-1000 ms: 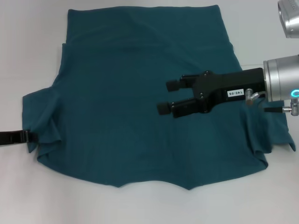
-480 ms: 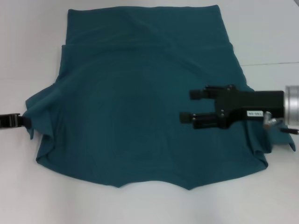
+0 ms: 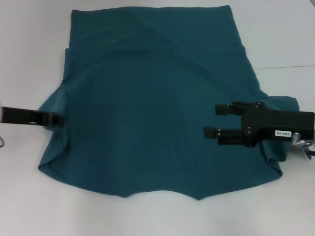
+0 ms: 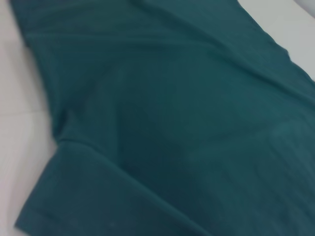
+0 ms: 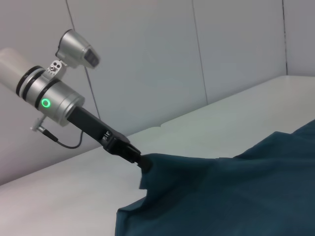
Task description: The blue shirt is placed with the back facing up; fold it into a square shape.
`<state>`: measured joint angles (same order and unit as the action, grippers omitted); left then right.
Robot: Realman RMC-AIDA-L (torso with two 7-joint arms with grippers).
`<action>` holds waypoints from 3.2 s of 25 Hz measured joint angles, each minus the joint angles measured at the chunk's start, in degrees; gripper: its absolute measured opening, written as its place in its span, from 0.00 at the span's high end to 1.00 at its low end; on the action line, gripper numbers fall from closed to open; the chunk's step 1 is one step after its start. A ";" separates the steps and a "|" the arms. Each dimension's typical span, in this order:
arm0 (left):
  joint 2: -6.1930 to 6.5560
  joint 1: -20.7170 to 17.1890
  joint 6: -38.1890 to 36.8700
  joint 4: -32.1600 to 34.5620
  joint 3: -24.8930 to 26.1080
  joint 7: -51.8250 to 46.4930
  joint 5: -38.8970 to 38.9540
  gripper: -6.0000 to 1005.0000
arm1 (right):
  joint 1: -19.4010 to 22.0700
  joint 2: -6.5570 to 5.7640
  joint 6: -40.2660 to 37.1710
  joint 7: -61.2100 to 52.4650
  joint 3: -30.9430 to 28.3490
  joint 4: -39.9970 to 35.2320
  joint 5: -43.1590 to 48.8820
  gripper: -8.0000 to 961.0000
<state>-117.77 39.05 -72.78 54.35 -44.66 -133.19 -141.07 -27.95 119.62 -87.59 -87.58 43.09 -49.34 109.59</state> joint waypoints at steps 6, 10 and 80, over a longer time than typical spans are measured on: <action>-0.70 2.02 3.52 -0.90 -8.51 -1.61 -1.59 0.92 | 0.04 0.00 0.11 0.61 -0.03 0.88 0.00 0.08; -2.33 3.79 5.23 -2.27 -10.88 -2.48 -6.36 0.91 | -0.10 0.00 0.23 0.80 -0.03 1.15 0.00 0.08; 1.91 10.62 23.27 -27.27 5.73 -16.53 -7.68 0.08 | -3.92 0.26 1.03 7.15 0.34 6.89 -0.23 0.08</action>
<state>-115.86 49.67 -49.51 27.07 -38.94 -149.72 -148.75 -31.88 119.88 -86.56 -80.43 43.43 -42.45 109.36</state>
